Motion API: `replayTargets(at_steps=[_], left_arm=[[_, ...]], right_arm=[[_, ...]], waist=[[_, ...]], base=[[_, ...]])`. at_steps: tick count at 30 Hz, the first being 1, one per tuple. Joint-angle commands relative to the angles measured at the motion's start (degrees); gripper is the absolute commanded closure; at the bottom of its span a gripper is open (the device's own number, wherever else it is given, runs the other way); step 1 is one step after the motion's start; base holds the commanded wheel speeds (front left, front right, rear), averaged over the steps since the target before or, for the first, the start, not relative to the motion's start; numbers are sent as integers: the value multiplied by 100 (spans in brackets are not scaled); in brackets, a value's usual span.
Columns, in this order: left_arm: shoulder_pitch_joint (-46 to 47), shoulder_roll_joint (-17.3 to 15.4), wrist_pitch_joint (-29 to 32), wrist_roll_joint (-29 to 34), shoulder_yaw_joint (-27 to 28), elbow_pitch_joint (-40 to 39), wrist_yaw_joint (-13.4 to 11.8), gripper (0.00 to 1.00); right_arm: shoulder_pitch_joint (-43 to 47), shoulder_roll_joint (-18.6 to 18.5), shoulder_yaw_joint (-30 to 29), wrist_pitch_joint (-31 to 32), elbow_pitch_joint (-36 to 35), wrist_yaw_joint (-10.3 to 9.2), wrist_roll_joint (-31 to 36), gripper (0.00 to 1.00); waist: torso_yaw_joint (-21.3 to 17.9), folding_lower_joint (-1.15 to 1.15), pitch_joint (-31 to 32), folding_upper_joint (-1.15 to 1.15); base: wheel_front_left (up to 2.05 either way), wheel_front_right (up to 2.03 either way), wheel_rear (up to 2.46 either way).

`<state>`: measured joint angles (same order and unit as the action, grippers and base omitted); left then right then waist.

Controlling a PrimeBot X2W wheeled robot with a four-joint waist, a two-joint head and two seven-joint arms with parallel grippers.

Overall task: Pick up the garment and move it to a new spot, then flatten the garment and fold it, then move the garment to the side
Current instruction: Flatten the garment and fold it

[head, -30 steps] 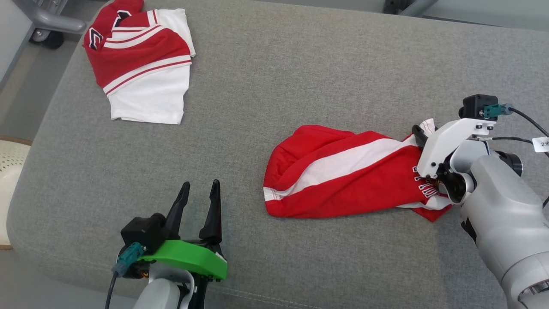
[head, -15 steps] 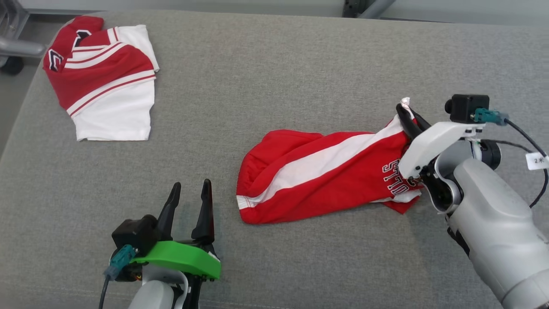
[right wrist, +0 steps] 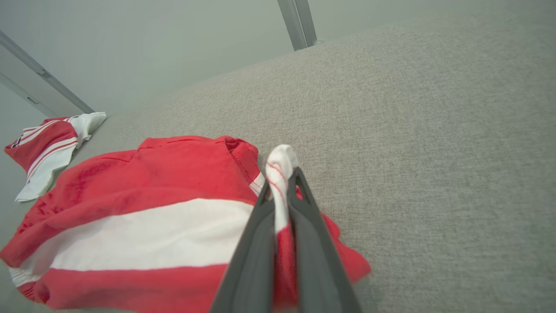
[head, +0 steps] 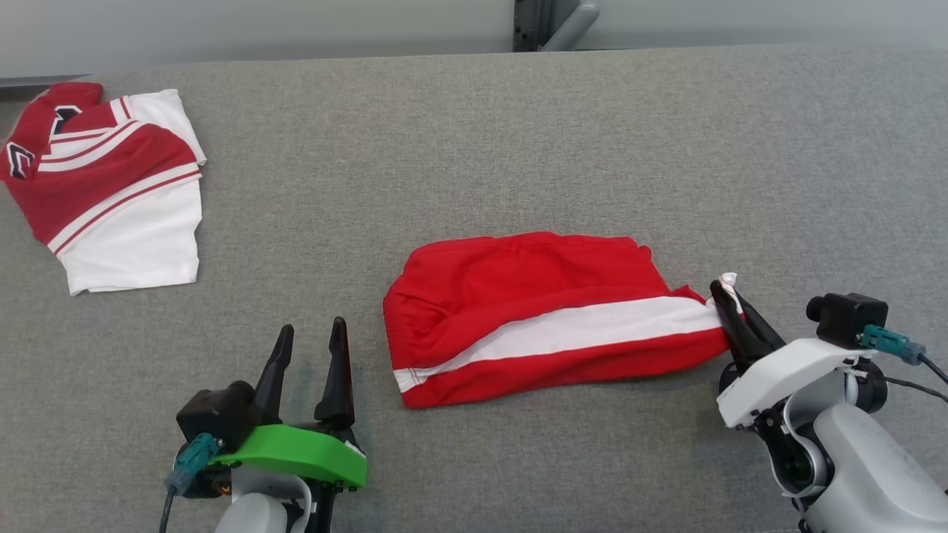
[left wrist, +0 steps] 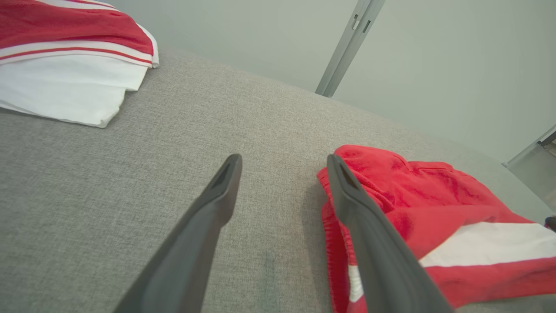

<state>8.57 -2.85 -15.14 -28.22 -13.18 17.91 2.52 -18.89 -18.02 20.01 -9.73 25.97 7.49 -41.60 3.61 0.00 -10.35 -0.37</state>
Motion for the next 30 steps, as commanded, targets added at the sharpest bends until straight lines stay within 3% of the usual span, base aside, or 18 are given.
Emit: replayTargets(at_steps=[1, 4, 6, 7, 8, 9, 21, 30], left_arm=[[-2, -8, -3, 24, 13, 22, 21, 0], [43, -8, -3, 2, -18, 54, 31, 0], [51, -8, -3, -16, -50, 88, 41, 0], [54, -8, -4, -20, -58, 98, 39, 0], [49, -8, -3, -22, -62, 107, 38, 0], [38, -8, -3, -24, -66, 115, 36, 0], [-146, -8, -3, 94, 104, -71, 32, 0], [-265, -9, -3, 258, 181, -366, 25, 0]], right_arm=[[75, 86, -65, -57, -26, 0, 34, 100], [163, 262, -260, -152, 80, 0, 242, 100], [212, 400, -402, -261, 156, 0, 372, 72], [236, 478, -461, -303, 184, 0, 424, 50], [267, 526, -523, -342, 206, 0, 501, 11], [288, 567, -598, -383, 214, 0, 568, 0], [732, 1066, -1408, -544, 5, 0, 1340, 0], [851, 1209, -1786, -547, -696, 0, 1903, 0]], waist=[[-46, 0, -8, 37], [-58, 0, -2, 37], [-57, 0, 10, 37], [-58, 0, 17, 37], [-62, 0, 26, 37], [-67, 0, 36, 37], [-237, 0, 135, 37], [-348, 0, 304, 37]], base=[[0, 0, 0], [0, 0, 0], [0, 0, 0], [0, 0, 0], [0, 0, 0], [0, 0, 0], [0, 0, 0], [0, 0, 0]])
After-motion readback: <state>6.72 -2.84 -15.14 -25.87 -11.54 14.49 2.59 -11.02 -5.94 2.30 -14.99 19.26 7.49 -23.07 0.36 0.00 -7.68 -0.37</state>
